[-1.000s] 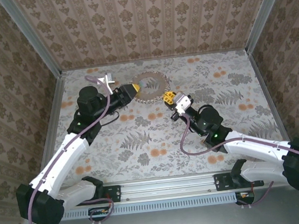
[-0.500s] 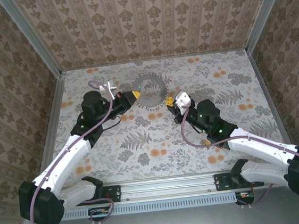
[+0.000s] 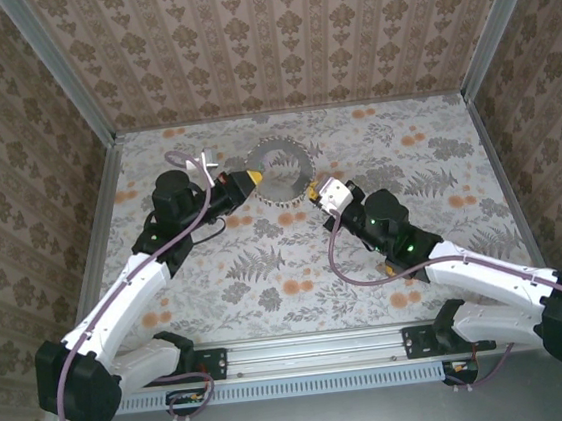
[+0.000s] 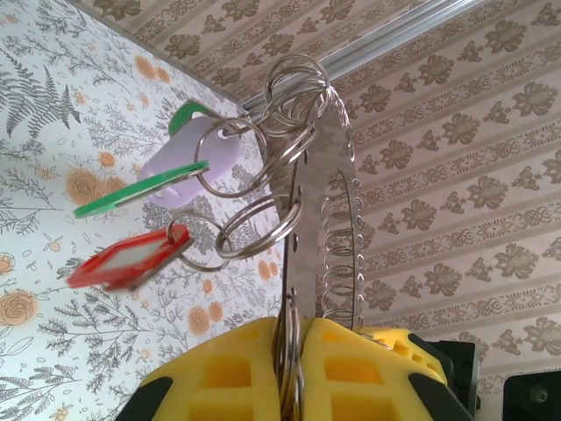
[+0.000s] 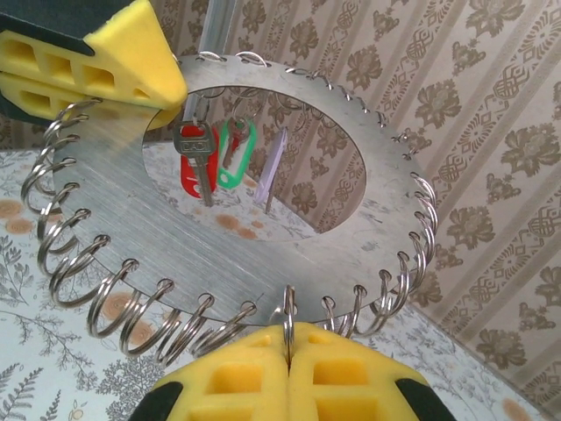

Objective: Put the keys on the keyring

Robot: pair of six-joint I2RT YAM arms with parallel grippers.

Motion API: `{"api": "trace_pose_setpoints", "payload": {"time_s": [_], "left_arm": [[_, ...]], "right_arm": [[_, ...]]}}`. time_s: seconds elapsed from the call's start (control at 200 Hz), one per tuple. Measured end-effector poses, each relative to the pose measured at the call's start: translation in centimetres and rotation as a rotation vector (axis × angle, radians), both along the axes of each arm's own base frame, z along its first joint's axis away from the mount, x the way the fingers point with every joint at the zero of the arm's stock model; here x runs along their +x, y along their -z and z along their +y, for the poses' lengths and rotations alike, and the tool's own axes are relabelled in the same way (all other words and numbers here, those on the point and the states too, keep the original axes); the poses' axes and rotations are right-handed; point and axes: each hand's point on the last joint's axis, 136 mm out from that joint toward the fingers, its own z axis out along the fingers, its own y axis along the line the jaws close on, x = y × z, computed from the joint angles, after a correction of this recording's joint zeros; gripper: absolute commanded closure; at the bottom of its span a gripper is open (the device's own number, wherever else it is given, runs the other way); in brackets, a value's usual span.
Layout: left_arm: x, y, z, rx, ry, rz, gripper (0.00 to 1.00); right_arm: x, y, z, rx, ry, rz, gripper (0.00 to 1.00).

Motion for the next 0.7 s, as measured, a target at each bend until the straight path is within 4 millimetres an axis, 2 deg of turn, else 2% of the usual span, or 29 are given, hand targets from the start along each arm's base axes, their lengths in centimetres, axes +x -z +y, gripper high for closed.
{"api": "trace_pose_setpoints", "payload": {"time_s": [0.03, 0.105, 0.235, 0.32, 0.43, 0.51, 0.7], "left_arm": [[0.1, 0.0, 0.1, 0.006, -0.005, -0.005, 0.69], [0.2, 0.8, 0.3, 0.029, -0.021, 0.012, 0.68], [0.4, 1.8, 0.7, 0.063, -0.040, 0.036, 0.61], [0.3, 2.2, 0.7, 0.079, -0.038, 0.043, 0.51], [0.3, 2.9, 0.8, 0.096, -0.037, 0.044, 0.46], [0.2, 3.7, 0.9, 0.112, -0.034, 0.049, 0.42], [-0.8, 7.2, 1.6, 0.180, -0.030, 0.067, 0.35]], "right_arm": [[0.0, -0.1, 0.0, 0.005, -0.002, 0.000, 1.00], [0.0, -0.3, 0.0, 0.017, -0.017, 0.004, 1.00], [0.2, -0.5, -0.3, 0.018, -0.036, 0.041, 1.00], [0.2, -0.5, -0.5, 0.017, -0.052, 0.075, 1.00], [0.3, -0.4, -0.6, 0.008, -0.068, 0.126, 1.00], [0.3, 0.1, -0.7, -0.010, -0.083, 0.177, 1.00], [0.8, 2.0, -0.6, -0.079, -0.120, 0.300, 1.00]]}}
